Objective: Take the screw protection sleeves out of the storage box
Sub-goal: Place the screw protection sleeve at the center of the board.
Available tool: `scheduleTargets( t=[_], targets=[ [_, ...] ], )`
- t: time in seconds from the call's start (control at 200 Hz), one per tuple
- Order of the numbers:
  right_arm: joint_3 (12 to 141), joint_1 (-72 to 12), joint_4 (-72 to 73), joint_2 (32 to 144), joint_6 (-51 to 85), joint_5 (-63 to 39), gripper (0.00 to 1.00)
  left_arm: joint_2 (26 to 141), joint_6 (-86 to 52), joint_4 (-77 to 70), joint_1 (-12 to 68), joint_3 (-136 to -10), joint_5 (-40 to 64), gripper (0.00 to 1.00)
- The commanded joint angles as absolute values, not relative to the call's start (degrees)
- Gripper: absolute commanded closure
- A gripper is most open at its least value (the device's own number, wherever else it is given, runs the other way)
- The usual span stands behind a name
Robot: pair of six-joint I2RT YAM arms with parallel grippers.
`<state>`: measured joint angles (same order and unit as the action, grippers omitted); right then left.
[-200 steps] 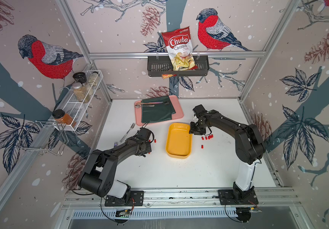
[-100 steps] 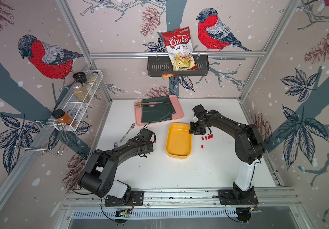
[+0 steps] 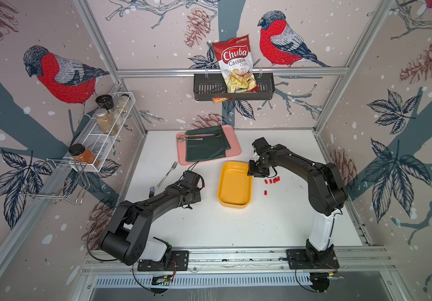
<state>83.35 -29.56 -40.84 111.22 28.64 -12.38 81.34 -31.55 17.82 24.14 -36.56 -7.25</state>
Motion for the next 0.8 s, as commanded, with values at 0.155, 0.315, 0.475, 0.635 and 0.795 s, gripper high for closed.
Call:
scheduleTargets(
  t=[0.155, 0.315, 0.475, 0.635, 0.795],
  targets=[
    [83.8, -29.9, -41.5, 111.5, 28.8, -12.0, 0.58, 79.9, -31.7, 18.8, 24.3, -36.2, -7.2, 0.76],
    [83.9, -30.0, -41.5, 111.6, 28.8, -12.0, 0.58, 79.3, -31.9, 19.3, 24.3, -36.3, -7.5, 0.74],
    [83.8, -30.0, -41.6, 111.5, 29.0, -11.9, 0.58, 77.5, -32.3, 21.3, 24.3, -37.6, -7.8, 0.73],
    [83.7, -29.8, -41.0, 109.7, 29.4, -10.7, 0.58, 72.7, -33.8, 26.1, 24.2, -41.2, -10.4, 0.67],
    [82.1, -27.2, -36.9, 100.8, 29.1, -5.3, 0.57, 64.2, -36.4, 28.2, 21.7, -45.7, -14.7, 0.64]
  ],
)
